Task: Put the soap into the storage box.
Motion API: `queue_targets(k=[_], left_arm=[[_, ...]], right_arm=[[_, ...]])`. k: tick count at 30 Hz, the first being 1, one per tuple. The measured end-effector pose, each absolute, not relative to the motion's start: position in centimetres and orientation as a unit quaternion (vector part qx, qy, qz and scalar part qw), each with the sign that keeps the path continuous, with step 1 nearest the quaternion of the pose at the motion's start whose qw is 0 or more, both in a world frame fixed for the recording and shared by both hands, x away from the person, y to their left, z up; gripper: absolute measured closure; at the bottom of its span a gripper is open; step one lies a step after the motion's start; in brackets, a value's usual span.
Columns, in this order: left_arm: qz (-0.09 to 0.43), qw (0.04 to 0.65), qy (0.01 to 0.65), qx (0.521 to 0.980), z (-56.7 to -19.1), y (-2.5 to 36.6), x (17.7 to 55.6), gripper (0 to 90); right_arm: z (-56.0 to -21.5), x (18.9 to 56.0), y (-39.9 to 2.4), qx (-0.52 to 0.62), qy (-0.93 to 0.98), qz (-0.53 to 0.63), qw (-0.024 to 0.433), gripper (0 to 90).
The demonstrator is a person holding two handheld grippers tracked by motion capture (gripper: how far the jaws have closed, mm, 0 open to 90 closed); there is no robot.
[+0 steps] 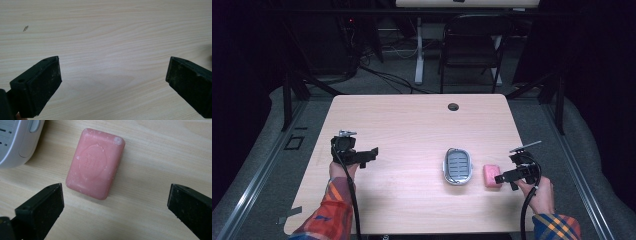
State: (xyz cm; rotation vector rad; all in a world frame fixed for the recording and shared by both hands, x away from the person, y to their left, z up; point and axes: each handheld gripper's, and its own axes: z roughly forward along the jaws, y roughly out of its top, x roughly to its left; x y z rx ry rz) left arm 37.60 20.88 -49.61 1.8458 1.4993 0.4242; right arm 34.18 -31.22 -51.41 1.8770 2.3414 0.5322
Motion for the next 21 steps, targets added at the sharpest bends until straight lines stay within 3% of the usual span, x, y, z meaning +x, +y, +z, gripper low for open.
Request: queue_targets(k=[21], left_arm=[[0.164, 0.347, 0.573, 0.724, -49.6, 20.7, 37.7, 0.1]], right_arm=[[-51.6, 35.8, -27.6, 0.627, 0.762, 0.150, 0.062, 14.3]])
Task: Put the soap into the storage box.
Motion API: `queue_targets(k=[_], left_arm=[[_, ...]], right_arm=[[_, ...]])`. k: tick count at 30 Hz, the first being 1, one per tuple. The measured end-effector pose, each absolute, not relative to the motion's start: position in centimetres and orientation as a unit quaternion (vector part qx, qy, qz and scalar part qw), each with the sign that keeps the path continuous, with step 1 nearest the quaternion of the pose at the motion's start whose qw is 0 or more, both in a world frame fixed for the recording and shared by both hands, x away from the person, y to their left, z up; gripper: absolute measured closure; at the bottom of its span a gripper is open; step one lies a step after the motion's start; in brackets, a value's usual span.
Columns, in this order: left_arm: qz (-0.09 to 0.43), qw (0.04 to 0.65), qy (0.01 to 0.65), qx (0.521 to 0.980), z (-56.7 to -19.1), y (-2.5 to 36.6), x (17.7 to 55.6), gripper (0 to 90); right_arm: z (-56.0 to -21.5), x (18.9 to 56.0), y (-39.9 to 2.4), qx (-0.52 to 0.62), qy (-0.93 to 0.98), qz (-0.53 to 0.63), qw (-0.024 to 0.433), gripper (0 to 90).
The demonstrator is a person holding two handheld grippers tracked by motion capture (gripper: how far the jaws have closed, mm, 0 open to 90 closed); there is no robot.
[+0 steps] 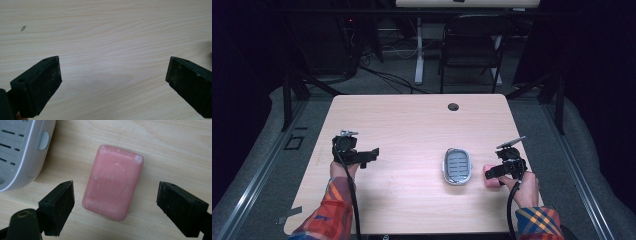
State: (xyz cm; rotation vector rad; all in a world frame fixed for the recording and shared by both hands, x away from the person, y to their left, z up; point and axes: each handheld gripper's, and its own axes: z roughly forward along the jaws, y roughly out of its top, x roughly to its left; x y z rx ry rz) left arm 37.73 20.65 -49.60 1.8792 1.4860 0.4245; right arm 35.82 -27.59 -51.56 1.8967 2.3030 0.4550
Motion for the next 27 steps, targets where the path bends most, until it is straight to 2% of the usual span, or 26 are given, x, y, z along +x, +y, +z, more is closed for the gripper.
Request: queue_targets(k=[16, 27], left_arm=[[0.164, 0.345, 0.570, 0.728, -49.6, 20.5, 37.7, 0.2], [0.161, 0.342, 0.568, 0.731, -49.6, 20.4, 37.8, 0.2]], right_arm=[[-52.8, 37.5, -25.8, 0.646, 0.751, 0.120, 0.071, 30.2], [-53.5, 37.8, -25.7, 0.657, 0.741, 0.115, 0.076, 32.8]])
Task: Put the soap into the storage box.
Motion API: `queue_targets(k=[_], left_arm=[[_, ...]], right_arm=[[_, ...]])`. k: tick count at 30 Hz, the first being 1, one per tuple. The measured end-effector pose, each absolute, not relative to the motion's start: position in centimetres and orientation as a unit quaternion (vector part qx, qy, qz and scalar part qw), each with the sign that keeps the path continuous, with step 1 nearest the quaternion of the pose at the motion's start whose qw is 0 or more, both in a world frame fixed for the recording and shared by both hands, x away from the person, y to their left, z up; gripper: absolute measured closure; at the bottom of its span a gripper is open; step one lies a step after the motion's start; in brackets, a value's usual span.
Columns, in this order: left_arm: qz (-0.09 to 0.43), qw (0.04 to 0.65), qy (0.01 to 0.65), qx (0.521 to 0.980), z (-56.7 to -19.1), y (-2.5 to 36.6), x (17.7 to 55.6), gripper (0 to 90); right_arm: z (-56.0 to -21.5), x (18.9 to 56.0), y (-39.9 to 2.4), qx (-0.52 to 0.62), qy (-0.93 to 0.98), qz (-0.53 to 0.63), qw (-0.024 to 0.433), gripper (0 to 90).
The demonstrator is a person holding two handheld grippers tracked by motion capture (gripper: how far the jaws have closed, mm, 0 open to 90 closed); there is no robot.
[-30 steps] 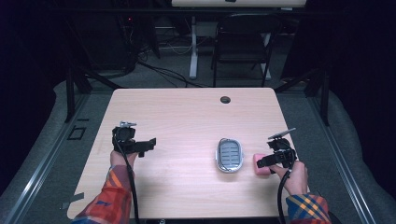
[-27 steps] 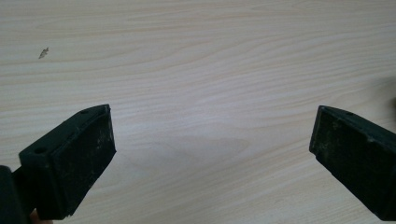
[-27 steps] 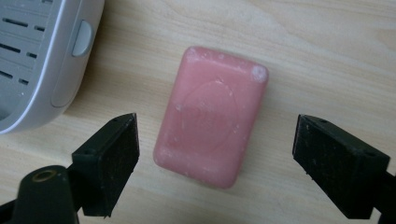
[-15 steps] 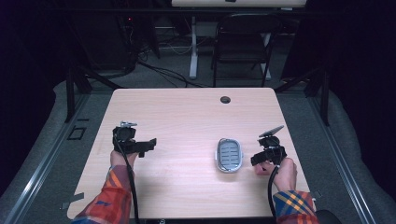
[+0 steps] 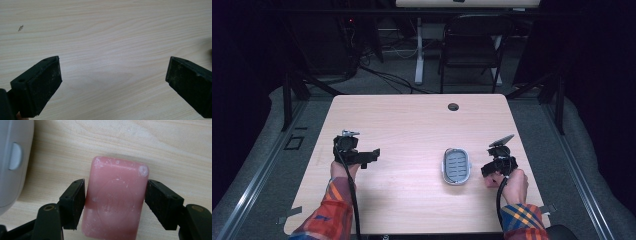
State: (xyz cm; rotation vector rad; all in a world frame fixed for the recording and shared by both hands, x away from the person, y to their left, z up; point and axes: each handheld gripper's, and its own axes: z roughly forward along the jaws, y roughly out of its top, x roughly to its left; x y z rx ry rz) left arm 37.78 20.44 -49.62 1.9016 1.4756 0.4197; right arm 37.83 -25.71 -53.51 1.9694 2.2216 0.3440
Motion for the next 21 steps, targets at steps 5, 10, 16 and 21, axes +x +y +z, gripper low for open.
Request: queue_targets(k=[5, 10, 16, 21], left_arm=[[0.160, 0.341, 0.567, 0.733, -49.64, 20.43, 37.78, 0.2], [0.158, 0.342, 0.566, 0.734, -49.67, 20.41, 37.82, 0.2], [0.159, 0.343, 0.566, 0.733, -49.66, 20.38, 37.82, 0.2], [0.158, 0.344, 0.565, 0.733, -49.64, 20.35, 37.80, 0.2]], right_arm=[[-53.62, 37.98, -25.49, 0.654, 0.746, 0.097, 0.077, 33.4], [-54.13, 38.03, -25.36, 0.661, 0.739, 0.105, 0.083, 34.4], [-54.13, 38.11, -25.52, 0.667, 0.732, 0.110, 0.084, 36.3], [-53.90, 38.25, -25.69, 0.655, 0.746, 0.097, 0.074, 37.0]])
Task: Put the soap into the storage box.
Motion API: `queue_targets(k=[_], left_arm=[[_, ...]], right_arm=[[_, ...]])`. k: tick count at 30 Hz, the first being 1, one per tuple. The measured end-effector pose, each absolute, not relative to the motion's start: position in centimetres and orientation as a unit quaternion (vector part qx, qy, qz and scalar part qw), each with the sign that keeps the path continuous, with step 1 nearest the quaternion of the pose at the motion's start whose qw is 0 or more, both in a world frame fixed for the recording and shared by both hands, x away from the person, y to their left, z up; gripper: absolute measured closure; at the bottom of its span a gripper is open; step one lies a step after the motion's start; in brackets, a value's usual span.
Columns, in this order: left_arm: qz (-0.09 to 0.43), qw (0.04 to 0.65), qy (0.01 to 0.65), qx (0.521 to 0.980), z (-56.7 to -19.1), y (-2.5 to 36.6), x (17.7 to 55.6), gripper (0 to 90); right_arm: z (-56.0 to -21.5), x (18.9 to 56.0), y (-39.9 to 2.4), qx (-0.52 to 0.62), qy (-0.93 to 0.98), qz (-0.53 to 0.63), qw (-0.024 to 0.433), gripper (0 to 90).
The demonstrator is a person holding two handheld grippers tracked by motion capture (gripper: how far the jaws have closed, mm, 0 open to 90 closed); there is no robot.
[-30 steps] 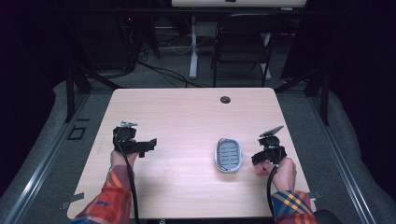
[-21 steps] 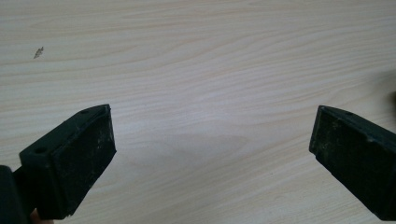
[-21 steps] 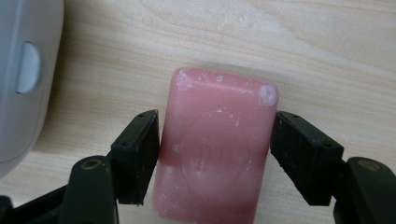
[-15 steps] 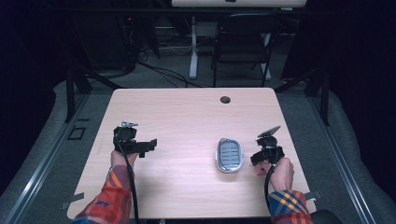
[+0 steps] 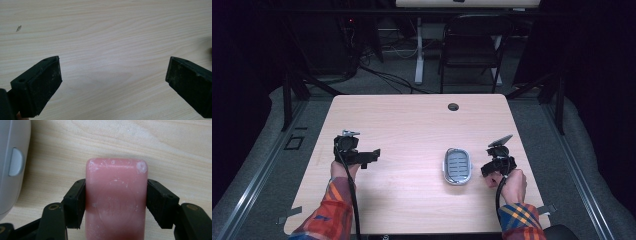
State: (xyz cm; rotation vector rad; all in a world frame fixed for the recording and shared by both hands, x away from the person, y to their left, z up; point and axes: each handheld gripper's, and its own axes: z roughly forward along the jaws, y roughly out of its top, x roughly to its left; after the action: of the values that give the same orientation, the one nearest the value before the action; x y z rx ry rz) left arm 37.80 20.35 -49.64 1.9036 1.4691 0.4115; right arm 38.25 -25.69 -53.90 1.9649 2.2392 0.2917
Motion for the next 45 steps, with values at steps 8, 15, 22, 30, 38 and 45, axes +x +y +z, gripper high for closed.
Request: queue_targets(k=[8, 15, 22, 30, 38, 45], left_arm=[[0.162, 0.345, 0.565, 0.732, -49.6, 20.5, 37.8, 0.2], [0.162, 0.346, 0.565, 0.732, -49.5, 20.4, 37.8, 0.3], [0.164, 0.346, 0.564, 0.731, -49.6, 20.4, 37.8, 0.2], [0.163, 0.345, 0.565, 0.732, -49.6, 20.4, 37.8, 0.3], [0.161, 0.345, 0.565, 0.732, -49.6, 20.4, 37.8, 0.3], [0.161, 0.345, 0.564, 0.733, -49.6, 20.5, 37.8, 0.3]], right_arm=[[-53.4, 38.4, -26.0, 0.651, 0.749, 0.094, 0.080, 37.2], [-52.4, 38.5, -26.1, 0.648, 0.752, 0.092, 0.078, 37.2], [-51.1, 38.8, -26.3, 0.641, 0.759, 0.084, 0.081, 37.3], [-49.7, 39.0, -26.1, 0.638, 0.759, 0.089, 0.090, 37.2], [-48.2, 39.2, -25.7, 0.633, 0.763, 0.087, 0.094, 37.3], [-47.3, 39.5, -25.1, 0.622, 0.773, 0.074, 0.096, 37.3]])
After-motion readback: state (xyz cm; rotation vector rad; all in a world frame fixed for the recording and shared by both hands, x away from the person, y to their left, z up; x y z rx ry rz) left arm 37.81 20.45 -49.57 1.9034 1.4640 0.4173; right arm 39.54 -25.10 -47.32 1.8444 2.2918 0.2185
